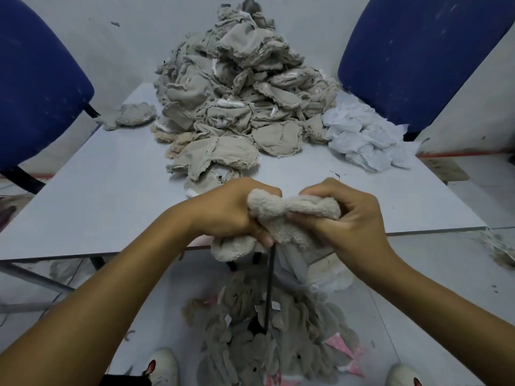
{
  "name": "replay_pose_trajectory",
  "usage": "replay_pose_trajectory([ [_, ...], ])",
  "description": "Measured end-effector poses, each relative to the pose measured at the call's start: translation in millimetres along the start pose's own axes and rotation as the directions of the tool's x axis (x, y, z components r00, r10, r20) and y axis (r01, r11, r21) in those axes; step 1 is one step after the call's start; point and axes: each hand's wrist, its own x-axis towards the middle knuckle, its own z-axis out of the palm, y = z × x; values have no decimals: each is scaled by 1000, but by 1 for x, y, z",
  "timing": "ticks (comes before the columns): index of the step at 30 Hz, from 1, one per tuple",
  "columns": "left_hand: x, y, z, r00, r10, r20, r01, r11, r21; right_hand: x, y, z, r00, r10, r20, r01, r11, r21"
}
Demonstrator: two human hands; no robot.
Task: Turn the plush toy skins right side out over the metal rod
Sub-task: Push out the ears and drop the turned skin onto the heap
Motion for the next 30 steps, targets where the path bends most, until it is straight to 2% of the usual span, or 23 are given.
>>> replay_pose_trajectory([
  [3, 0, -3, 2, 999, -35, -1, 35, 999, 3, 1, -13, 9, 997, -51, 53, 53, 998, -33],
  [4, -1, -4, 6, 998, -56, 3, 56, 997, 57, 0, -15, 13, 992, -88, 93, 96, 991, -88],
  [7, 2, -11, 18, 999, -44, 17, 34, 917, 397, -5, -9, 18, 976, -142, 165, 177, 960, -219],
  [10, 4, -10, 27, 998, -23, 55, -4, 897, 441, -8, -1, 19, 983, -73, 166, 113, 963, -245],
  [12, 2, -10, 19, 991, -65, 118, 24, 945, 325, -10, 2, 20, 982, -31, 185, 75, 969, -236],
  [14, -4, -7, 4, 971, -116, 211, 111, 993, 38, -11, 6, 20, 976, 0, 219, 60, 962, -268],
  [16, -9, -6, -8, 961, -144, 238, 183, 972, -150, -12, 9, 21, 967, 10, 255, 69, 951, -300],
  [19, -9, -2, -6, 980, -112, 162, 146, 966, -215, -15, 11, 21, 958, 18, 287, 83, 939, -335],
  [22, -5, 5, -1, 989, -73, 129, 93, 985, -149, -15, 13, 17, 930, 58, 362, 60, 950, -307],
  [25, -2, 10, -4, 998, -1, 61, 9, 989, -147, -14, 17, 3, 805, 168, 568, 35, 944, -328],
  [26, -3, 11, -7, 999, 18, 37, -12, 985, -172, -13, 18, -2, 787, 203, 582, -10, 948, -317],
  [28, -7, 12, -13, 999, 49, 6, -45, 966, -256, -11, 15, -11, 854, 225, 470, -174, 973, -151],
  [30, -12, 11, -21, 997, 73, -18, -74, 915, -396, -6, 10, -17, 943, 188, 275, -218, 972, 84],
])
